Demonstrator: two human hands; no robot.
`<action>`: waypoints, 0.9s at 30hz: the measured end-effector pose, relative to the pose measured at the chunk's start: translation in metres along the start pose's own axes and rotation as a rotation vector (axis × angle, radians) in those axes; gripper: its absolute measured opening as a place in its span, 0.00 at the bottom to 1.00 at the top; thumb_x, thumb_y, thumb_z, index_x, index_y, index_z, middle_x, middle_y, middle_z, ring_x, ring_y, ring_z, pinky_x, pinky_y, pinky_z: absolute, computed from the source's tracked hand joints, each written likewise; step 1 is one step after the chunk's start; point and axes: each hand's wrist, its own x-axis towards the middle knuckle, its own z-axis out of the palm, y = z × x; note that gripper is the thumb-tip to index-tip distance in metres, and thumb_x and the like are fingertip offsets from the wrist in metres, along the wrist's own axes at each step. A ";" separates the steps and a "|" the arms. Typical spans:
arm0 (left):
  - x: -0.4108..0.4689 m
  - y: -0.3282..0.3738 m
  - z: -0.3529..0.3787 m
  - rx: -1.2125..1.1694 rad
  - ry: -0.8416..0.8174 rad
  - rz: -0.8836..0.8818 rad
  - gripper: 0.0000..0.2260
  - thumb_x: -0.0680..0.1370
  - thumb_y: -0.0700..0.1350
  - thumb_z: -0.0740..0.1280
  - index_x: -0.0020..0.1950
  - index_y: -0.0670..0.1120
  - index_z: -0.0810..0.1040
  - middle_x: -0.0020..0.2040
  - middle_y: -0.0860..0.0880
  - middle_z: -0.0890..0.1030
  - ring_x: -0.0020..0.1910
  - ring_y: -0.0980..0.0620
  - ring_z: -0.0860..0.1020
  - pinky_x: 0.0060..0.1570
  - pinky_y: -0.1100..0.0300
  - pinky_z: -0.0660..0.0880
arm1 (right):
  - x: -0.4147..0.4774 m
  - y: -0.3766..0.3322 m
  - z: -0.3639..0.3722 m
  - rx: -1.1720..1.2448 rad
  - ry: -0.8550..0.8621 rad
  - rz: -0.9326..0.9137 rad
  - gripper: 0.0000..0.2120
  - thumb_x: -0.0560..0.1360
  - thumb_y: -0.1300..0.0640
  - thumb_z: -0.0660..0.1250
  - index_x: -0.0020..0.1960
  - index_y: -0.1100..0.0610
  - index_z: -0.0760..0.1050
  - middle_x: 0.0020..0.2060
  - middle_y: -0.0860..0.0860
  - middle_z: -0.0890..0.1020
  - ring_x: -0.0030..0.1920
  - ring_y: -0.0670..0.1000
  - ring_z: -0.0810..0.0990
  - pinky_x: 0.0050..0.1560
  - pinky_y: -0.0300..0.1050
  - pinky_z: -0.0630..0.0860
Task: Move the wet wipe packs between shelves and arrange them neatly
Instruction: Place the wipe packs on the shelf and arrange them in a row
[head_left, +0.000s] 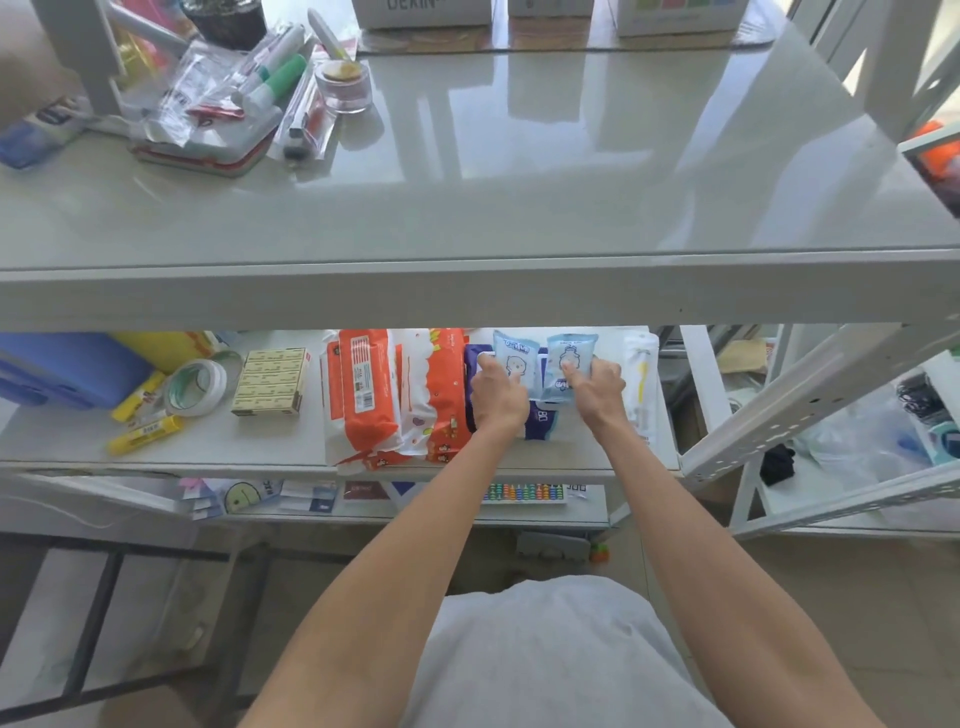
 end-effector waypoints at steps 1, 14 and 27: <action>-0.001 0.004 0.000 -0.100 -0.003 -0.032 0.18 0.84 0.40 0.67 0.72 0.38 0.68 0.62 0.39 0.81 0.60 0.41 0.82 0.52 0.53 0.82 | -0.015 -0.014 -0.007 0.044 0.047 -0.012 0.17 0.78 0.39 0.64 0.48 0.53 0.80 0.58 0.56 0.79 0.58 0.58 0.79 0.61 0.57 0.79; -0.054 0.052 0.068 -0.040 -0.252 0.019 0.19 0.87 0.44 0.61 0.74 0.37 0.63 0.65 0.36 0.79 0.64 0.36 0.79 0.57 0.47 0.76 | -0.035 0.014 -0.086 0.121 0.199 0.194 0.08 0.80 0.50 0.65 0.56 0.52 0.78 0.51 0.53 0.86 0.53 0.58 0.86 0.58 0.62 0.82; -0.041 0.036 0.078 0.978 -0.248 0.498 0.33 0.83 0.41 0.61 0.83 0.32 0.50 0.51 0.47 0.83 0.29 0.48 0.75 0.28 0.57 0.70 | -0.026 0.020 -0.073 -0.442 0.171 0.232 0.25 0.83 0.47 0.59 0.70 0.67 0.69 0.66 0.67 0.77 0.68 0.67 0.73 0.68 0.57 0.68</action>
